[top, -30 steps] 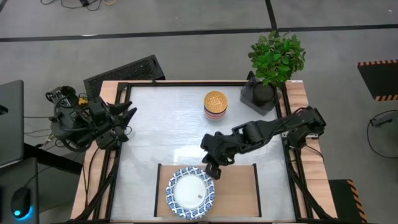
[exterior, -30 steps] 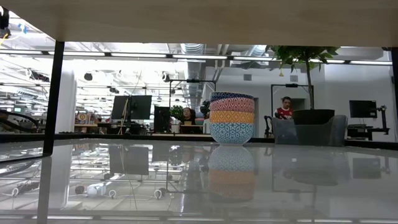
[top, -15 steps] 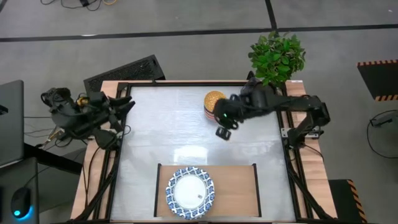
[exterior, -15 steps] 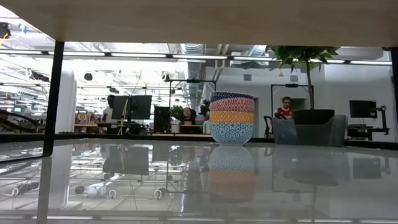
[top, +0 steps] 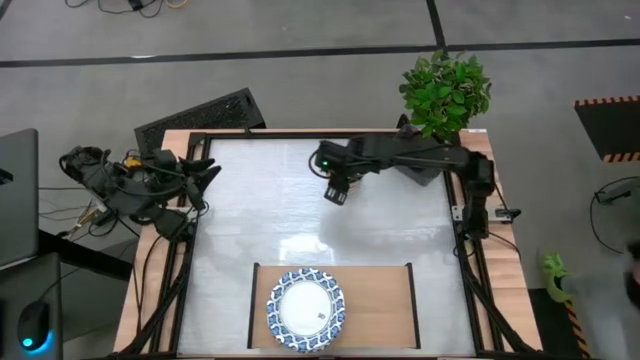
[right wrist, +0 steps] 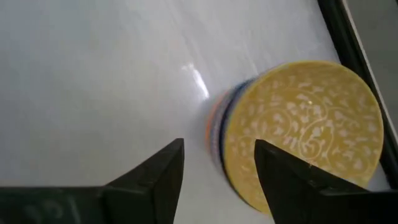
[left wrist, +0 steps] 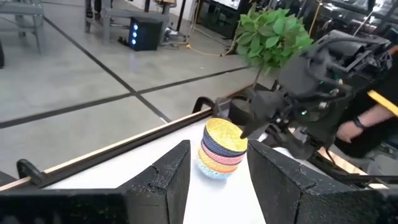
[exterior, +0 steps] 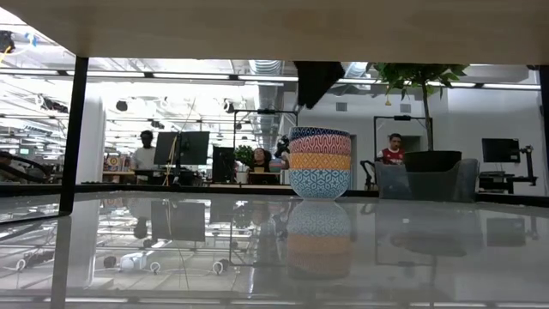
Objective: Place and stack plates onto a shelf
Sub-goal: Put the yellow bowl on the shelf, then stack the blue bowl on top of the yellow bowl on the shelf
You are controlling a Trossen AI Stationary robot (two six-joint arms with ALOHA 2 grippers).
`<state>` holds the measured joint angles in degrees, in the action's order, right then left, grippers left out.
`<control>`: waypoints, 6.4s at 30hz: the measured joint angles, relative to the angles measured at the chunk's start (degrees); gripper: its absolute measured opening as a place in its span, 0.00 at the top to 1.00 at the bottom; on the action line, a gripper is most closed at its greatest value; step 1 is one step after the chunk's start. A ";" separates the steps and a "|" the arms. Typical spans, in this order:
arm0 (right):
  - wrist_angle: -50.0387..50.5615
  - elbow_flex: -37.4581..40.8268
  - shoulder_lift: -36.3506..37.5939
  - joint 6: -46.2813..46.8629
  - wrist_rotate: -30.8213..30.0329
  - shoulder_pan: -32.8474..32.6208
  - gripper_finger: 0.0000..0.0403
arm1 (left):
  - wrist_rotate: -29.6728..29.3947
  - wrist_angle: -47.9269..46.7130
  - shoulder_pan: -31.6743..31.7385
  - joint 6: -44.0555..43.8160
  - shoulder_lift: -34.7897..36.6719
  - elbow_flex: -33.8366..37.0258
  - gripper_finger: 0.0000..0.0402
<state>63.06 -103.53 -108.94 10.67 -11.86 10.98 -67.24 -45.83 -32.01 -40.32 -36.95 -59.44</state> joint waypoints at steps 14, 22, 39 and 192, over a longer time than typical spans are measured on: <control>-3.90 -0.02 -2.98 -2.16 2.81 5.00 0.47 | -0.07 -1.57 -0.02 0.87 0.00 0.00 0.64; -4.63 -0.02 -2.98 -2.16 3.15 4.90 0.47 | -0.09 -1.55 -0.02 1.03 0.00 0.02 0.64; -5.67 -0.07 -4.55 -2.07 3.32 6.10 0.47 | 0.42 -1.51 -0.02 0.50 0.00 0.04 0.64; 23.26 -30.37 2.95 4.53 -3.45 -49.99 0.51 | 8.28 -5.24 -0.02 -15.26 -0.17 0.07 0.64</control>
<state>86.32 -133.90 -106.00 15.20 -15.31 -39.01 -58.97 -51.07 -32.03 -55.57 -37.12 -59.37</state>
